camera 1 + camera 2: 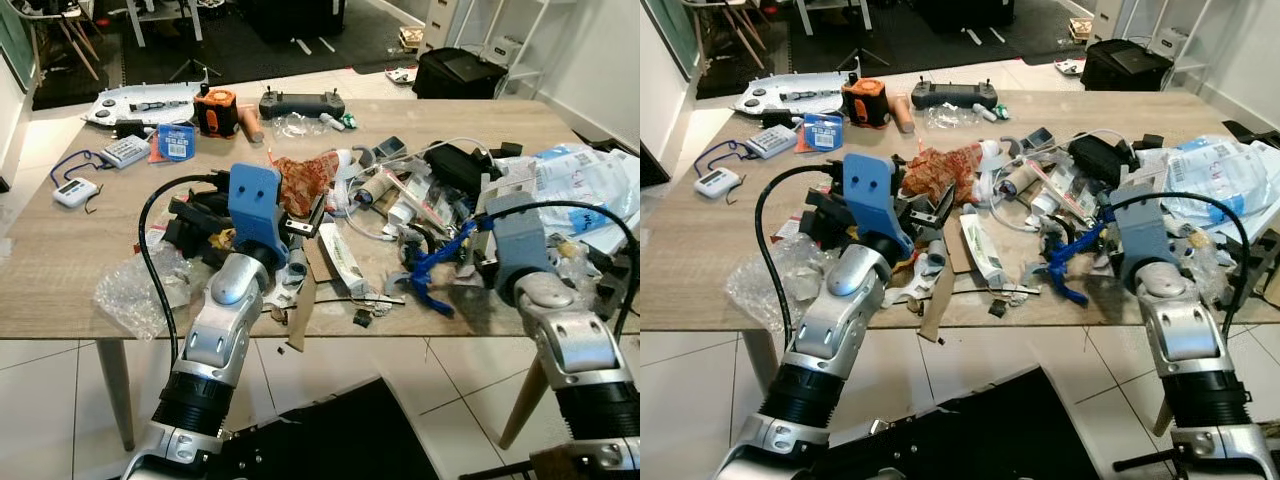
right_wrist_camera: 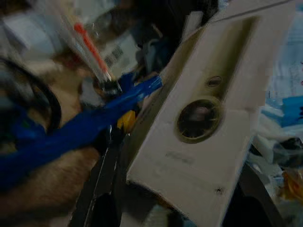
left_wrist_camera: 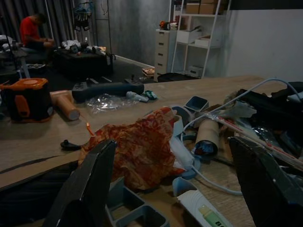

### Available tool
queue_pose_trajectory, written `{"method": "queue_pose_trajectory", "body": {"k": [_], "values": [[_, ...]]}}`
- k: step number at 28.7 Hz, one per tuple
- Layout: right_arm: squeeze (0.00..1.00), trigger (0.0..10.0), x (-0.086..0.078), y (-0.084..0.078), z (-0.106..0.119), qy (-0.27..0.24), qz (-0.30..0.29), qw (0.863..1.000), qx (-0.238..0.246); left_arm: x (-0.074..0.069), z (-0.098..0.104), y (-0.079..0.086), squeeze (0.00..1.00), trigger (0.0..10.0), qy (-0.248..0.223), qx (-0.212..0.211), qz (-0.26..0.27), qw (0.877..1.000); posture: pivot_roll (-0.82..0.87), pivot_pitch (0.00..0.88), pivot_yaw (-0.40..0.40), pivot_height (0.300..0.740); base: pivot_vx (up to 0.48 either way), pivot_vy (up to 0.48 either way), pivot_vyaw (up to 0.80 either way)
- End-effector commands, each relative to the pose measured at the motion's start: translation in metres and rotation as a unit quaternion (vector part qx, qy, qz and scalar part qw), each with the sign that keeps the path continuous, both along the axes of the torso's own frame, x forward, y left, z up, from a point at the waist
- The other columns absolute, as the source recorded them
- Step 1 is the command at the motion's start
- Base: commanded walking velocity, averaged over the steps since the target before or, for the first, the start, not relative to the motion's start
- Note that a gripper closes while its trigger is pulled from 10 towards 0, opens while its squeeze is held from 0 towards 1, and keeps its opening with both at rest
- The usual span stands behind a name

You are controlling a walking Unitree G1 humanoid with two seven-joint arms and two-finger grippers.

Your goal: Picking trash to rubbish bin

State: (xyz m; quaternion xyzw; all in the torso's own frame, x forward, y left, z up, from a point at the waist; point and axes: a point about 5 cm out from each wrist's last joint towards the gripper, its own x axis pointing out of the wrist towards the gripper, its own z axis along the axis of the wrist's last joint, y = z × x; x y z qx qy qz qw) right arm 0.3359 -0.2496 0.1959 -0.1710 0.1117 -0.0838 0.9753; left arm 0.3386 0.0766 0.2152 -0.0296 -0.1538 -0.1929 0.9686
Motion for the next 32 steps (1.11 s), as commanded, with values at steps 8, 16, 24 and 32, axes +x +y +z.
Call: {"method": "queue_pose_trajectory", "body": {"k": [8, 16, 24, 32], "values": [[0.0, 10.0, 0.006, 0.021, 0.016, -0.1, 0.037, 0.974, 0.199, 0.0, -0.004, 0.0, 0.0, 10.0, 0.006, 0.011, -0.002, 1.0, 0.01, 0.126, 0.028, 0.74, 0.0, 0.0, 0.0], [0.0, 10.0, 0.008, 0.022, 0.016, -0.105, 0.012, 0.969, 0.223, 0.0, -0.005, 0.001, 0.0, 10.0, 0.006, 0.012, -0.003, 1.0, 0.01, 0.109, 0.025, 0.74, 0.0, 0.0, 0.0], [0.0, 10.0, 0.0, 0.012, -0.013, 0.073, 0.05, 0.992, -0.086, 0.0, -0.005, 0.0, 0.0, 10.0, 0.004, 0.014, -0.005, 1.0, 0.01, 0.102, 0.021, 0.74, 0.0, 0.0, 0.0], [0.0, 10.0, -0.016, -0.024, -0.015, 0.127, 0.017, 0.976, -0.176, 0.0, -0.005, 0.001, 0.0, 10.0, 0.005, 0.013, -0.002, 1.0, 0.01, 0.11, 0.022, 0.74, 0.0, 0.0, 0.0]]}}
